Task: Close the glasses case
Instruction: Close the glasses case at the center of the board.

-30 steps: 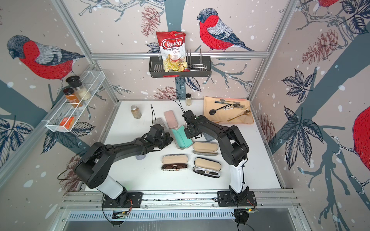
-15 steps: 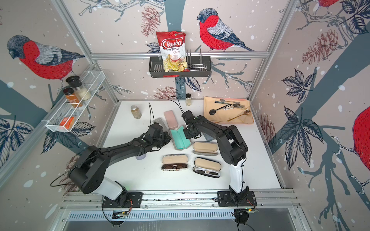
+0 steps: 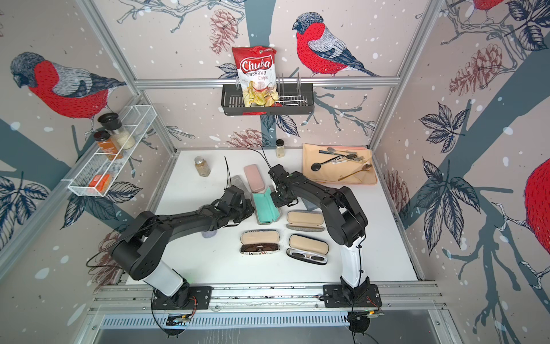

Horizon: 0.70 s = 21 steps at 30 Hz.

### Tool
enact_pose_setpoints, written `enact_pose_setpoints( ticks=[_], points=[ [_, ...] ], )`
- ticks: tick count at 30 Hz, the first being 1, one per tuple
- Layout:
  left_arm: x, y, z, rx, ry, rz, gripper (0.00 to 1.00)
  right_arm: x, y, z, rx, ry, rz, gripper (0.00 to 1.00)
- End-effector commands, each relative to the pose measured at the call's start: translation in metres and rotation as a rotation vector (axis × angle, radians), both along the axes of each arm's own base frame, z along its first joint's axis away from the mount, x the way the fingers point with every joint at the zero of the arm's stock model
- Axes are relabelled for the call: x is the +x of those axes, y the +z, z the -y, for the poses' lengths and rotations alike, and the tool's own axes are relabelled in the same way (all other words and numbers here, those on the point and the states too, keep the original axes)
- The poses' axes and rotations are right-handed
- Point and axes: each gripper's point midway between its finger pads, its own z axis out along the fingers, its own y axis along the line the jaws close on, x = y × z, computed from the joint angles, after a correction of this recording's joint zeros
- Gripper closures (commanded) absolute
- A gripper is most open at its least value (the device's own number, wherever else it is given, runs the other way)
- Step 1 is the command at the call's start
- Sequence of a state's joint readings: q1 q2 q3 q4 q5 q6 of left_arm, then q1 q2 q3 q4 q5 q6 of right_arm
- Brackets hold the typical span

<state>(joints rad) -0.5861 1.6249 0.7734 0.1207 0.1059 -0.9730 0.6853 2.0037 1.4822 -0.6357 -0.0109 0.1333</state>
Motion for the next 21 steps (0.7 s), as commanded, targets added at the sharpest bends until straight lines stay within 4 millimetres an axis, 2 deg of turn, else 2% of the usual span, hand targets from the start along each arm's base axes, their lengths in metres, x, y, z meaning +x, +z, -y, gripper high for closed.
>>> enact_pose_setpoints(
  ticks=[1, 21],
  points=[
    [0.001, 0.002, 0.007, -0.030, -0.013, 0.006, 1.00, -0.007, 0.005, -0.013, 0.038, 0.041, -0.021, 0.79],
    [0.002, -0.003, 0.010, -0.041, -0.022, 0.001, 1.00, -0.006, 0.011, -0.026, 0.037, 0.054, 0.004, 0.78]
  ],
)
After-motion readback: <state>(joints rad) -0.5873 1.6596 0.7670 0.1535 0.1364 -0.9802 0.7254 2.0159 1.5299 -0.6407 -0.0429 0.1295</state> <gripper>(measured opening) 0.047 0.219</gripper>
